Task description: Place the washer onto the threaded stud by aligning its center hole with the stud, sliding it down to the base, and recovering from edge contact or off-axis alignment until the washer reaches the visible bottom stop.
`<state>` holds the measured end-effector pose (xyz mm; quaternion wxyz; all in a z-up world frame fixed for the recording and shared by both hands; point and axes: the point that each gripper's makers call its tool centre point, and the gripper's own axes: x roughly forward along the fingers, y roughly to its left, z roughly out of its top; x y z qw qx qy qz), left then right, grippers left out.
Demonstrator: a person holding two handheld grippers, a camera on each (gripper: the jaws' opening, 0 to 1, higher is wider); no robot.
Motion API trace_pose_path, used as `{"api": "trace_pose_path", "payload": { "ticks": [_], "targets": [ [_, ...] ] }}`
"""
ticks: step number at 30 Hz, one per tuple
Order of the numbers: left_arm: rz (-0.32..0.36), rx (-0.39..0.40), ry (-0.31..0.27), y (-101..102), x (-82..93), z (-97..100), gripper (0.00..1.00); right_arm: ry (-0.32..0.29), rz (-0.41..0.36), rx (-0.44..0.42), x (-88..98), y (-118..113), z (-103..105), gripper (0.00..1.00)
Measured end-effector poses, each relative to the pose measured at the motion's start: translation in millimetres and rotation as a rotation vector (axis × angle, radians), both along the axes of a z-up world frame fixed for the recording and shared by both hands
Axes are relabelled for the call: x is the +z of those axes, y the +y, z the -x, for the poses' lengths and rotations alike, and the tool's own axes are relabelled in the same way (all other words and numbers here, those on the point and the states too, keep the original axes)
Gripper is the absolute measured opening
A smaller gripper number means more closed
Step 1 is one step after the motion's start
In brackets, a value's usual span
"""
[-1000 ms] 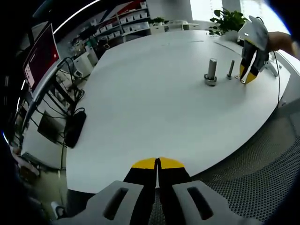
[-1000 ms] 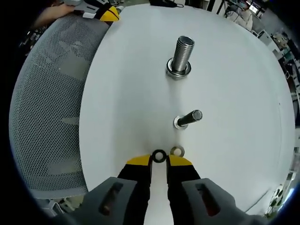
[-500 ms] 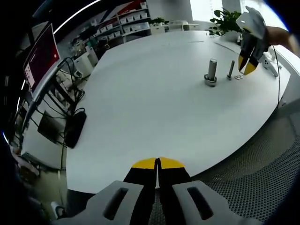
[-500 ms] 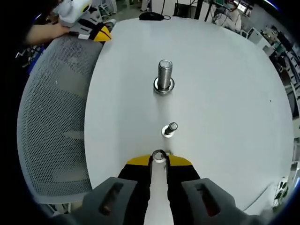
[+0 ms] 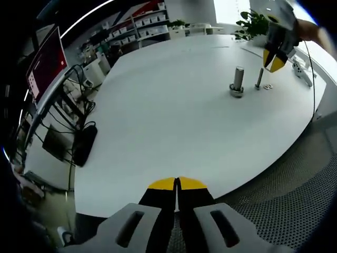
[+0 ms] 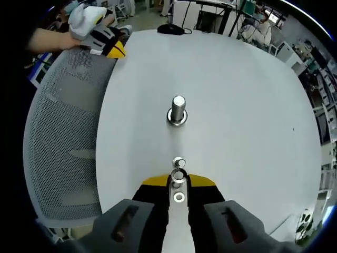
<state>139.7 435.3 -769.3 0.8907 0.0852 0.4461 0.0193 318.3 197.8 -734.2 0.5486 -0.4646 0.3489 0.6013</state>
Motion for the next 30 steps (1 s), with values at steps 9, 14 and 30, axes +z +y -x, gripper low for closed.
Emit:
{"api": "trace_pose_path", "payload": {
  "ticks": [9,14,30],
  "targets": [
    [-0.001,0.001,-0.006,0,0.8,-0.5,0.00,-0.011,0.008,0.031,-0.8,13,0,0.12],
    [0.001,0.002,-0.009,0,1.0,-0.8,0.00,-0.010,0.031,0.045,-4.6,14,0,0.12],
    [0.004,0.004,-0.021,1,2.3,-1.7,0.00,0.016,0.084,0.034,-29.1,14,-4,0.12]
  ]
}}
